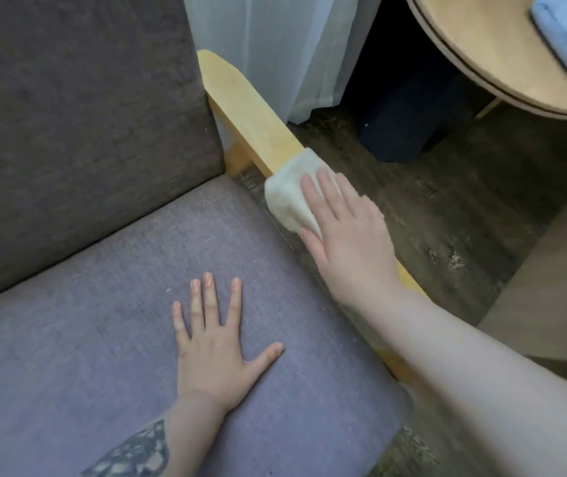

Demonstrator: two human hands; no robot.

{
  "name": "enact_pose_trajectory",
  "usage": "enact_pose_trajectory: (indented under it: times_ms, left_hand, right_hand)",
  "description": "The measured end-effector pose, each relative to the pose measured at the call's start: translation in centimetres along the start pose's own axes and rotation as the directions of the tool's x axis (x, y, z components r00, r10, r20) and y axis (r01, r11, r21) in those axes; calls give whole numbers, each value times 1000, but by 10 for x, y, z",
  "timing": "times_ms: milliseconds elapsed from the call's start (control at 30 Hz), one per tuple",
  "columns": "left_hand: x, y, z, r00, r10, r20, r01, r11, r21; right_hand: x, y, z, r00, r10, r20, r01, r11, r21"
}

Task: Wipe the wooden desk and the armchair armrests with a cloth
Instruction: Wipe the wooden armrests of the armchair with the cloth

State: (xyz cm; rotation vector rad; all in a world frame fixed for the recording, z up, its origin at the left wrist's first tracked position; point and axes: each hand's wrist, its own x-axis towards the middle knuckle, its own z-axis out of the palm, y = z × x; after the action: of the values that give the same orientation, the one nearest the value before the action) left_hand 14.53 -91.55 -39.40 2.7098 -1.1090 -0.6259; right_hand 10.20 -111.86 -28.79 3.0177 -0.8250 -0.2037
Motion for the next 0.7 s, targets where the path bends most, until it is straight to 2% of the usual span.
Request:
enact_pose_trajectory:
  times_ms: [100,167,233,367,433,500,600,700]
  left_hand:
    - [-1,-2,0,1000,12,-7,-12,999,-35]
    - [-1,-3,4,999,29,-18,-29,998,-49]
    - [-1,-5,10,998,45,-42,-47,997,-60]
    - [0,-8,17,996,71,-62,-73,997,-34]
    - [-1,-9,18,995,75,-67,-76,997,-18]
    - [0,-8,18,995,76,-67,-77,997,-8]
    - [0,-8,18,996,72,-61,-73,997,-2]
    - [0,-7,17,997,61,-51,-61,998,3]
  right_hand:
    - [-65,24,1,997,22,74,-24,999,26]
    - [-68,26,3,993,37,109,-41,999,29]
    - [-34,15,0,996,8,91,-11,999,34]
    - [94,-28,-3,1000,-21,12,21,1000,-13]
    - [149,-52,-9,999,4,43,-4,1000,-9]
    - [162,-61,-10,999,11,47,-11,1000,-1]
    - [96,-32,-6,999,-38,-34,37,999,-31]
    - [-42,13,2,1000,5,-1,-5,1000,4]
